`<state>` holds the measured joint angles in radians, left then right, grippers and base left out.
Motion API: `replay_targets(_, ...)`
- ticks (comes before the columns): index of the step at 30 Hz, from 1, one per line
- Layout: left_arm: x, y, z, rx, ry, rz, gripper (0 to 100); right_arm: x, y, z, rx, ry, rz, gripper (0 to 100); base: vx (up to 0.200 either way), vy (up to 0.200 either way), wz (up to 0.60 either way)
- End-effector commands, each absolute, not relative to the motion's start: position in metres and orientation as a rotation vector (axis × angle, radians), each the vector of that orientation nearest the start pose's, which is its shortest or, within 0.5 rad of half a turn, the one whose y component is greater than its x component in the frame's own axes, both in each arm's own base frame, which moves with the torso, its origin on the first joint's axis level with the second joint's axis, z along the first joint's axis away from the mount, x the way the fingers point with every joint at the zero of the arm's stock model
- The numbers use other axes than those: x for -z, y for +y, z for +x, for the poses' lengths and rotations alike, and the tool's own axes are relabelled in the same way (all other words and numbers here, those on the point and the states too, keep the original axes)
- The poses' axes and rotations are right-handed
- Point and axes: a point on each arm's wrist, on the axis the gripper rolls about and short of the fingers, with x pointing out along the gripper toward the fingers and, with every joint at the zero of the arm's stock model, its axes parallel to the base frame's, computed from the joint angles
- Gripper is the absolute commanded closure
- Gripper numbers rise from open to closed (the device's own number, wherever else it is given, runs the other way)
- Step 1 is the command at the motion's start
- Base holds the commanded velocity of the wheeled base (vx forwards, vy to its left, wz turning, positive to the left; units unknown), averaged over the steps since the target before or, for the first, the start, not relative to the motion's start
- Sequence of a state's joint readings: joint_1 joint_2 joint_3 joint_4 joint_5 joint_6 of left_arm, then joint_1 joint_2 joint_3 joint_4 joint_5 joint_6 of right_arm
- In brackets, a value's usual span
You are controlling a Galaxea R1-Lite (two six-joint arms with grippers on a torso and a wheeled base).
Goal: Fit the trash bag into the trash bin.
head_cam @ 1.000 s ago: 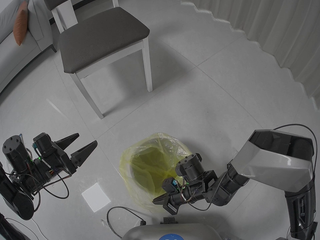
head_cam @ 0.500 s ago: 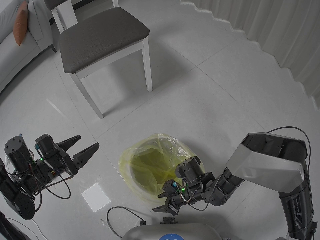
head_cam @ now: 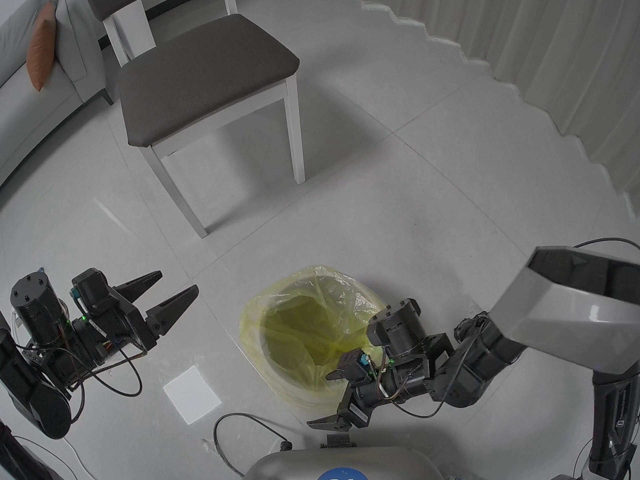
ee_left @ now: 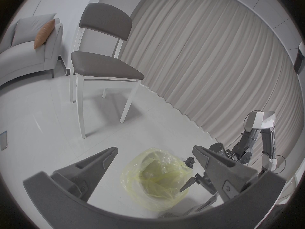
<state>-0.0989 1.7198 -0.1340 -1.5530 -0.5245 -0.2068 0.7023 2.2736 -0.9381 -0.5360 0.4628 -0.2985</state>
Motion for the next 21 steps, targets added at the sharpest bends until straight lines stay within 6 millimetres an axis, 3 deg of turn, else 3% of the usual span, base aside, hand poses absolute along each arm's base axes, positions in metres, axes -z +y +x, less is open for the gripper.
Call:
replay_targets(1,-0.117,-0.033,0.217,0.618,0.089,-0.206,0,-0.041,0.231,0.276,-1.187,0.603,-0.333,0,0.0,0.0,0.0)
replay_targets(4,-0.118,-0.033,0.215,0.62,0.087,-0.205,0,-0.054,0.217,0.283,-1.144,0.569,-0.318,0,0.0,0.0,0.0)
replay_targets(10,-0.12,-0.034,0.213,0.627,0.076,-0.2,0,-0.087,0.157,0.314,-0.948,0.494,-0.268,0,0.0,0.0,0.0)
replay_targets(15,-0.118,-0.039,0.213,0.646,0.088,-0.201,0,-0.083,0.105,0.325,-0.741,0.579,-0.259,0,0.0,0.0,0.0)
replay_targets(16,-0.118,-0.039,0.213,0.646,0.088,-0.201,0,-0.083,0.105,0.325,-0.741,0.579,-0.259,0,0.0,0.0,0.0)
replay_targets(17,-0.117,-0.041,0.213,0.656,0.093,-0.2,0,-0.078,0.085,0.325,-0.675,0.627,-0.277,0,0.0,0.0,0.0)
replay_targets(21,-0.114,-0.046,0.214,0.673,0.107,-0.202,0,-0.068,0.047,0.333,-0.575,0.677,-0.333,0,0.0,0.0,0.0)
